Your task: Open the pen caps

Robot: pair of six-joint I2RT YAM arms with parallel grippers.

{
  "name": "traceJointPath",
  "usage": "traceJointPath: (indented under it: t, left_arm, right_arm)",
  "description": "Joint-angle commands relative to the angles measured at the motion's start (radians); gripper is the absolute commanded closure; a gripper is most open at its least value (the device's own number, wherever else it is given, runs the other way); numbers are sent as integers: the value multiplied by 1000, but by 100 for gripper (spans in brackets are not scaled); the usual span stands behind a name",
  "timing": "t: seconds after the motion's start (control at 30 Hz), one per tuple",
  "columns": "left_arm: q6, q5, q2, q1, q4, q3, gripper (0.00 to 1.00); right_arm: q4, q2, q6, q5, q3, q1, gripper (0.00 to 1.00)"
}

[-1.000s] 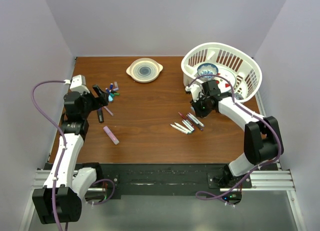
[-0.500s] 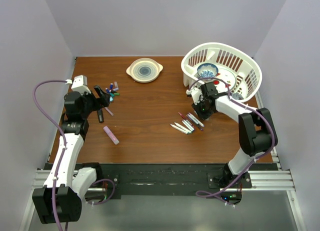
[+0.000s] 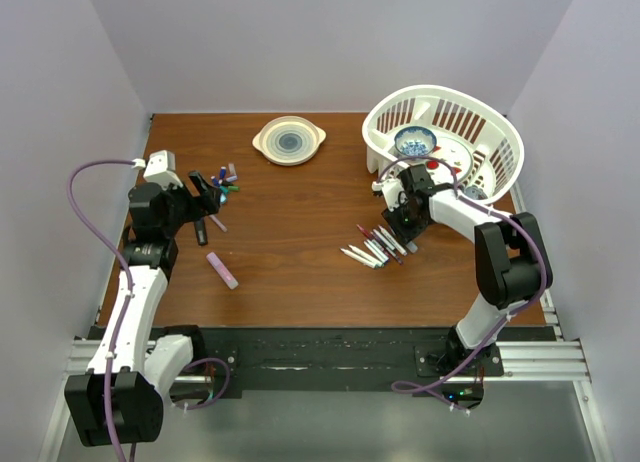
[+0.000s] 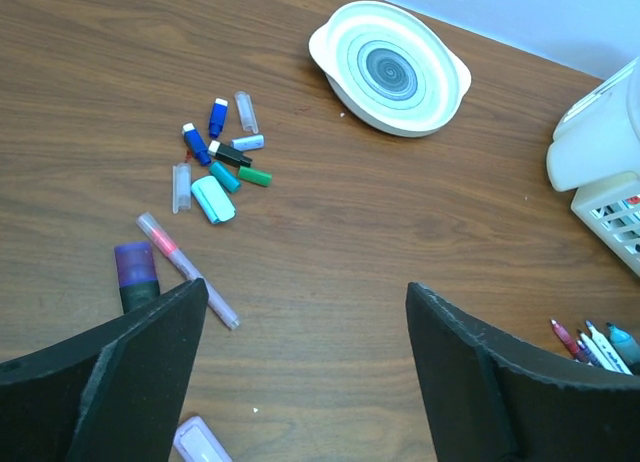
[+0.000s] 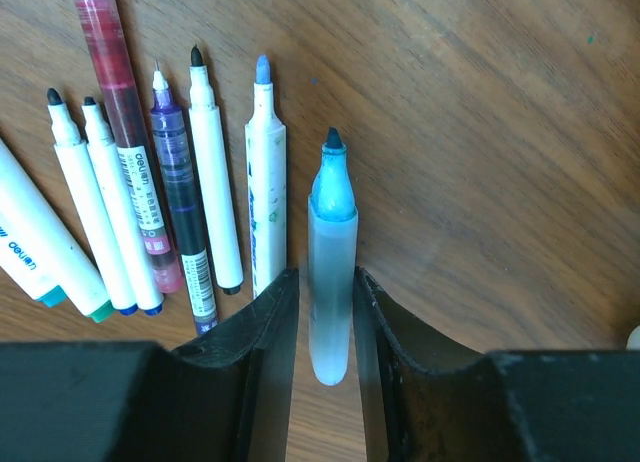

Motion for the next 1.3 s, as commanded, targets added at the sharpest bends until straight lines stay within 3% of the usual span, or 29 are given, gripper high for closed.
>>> traceJointPath:
  t: [0.0, 0.1, 0.33, 0.53, 0.67, 0.87, 1.03, 1.27]
  left_arm:
    - [10, 27, 7, 9, 23, -7, 11]
    - [-50, 36, 22, 8, 30, -38, 2]
    - [-182, 79, 103, 8, -100, -38, 5]
    - [-266, 17, 136, 8, -264, -3, 11]
    - [-311, -32, 124, 6, -358, -7, 13]
    - [-386, -228, 143, -64, -490, -7, 28]
    - [-424, -325, 258, -152, -534, 16, 38]
    - [-449, -382, 422, -172, -522, 56, 36]
  right_arm:
    - [-21, -47, 3, -23, 42, -3, 68]
    - [-38, -88, -16, -56, 49, -3, 67]
    - [-83, -197, -81, -231, 60, -5, 62]
    - [-132, -268, -136, -453, 62, -3, 62]
    - [-138, -297, -159, -518, 57, -3, 61]
    - [-146, -305, -164, -558, 56, 7, 61]
    - [-149, -306, -164, -559, 56, 33, 60]
    - [-155, -291, -170, -552, 57, 60, 59]
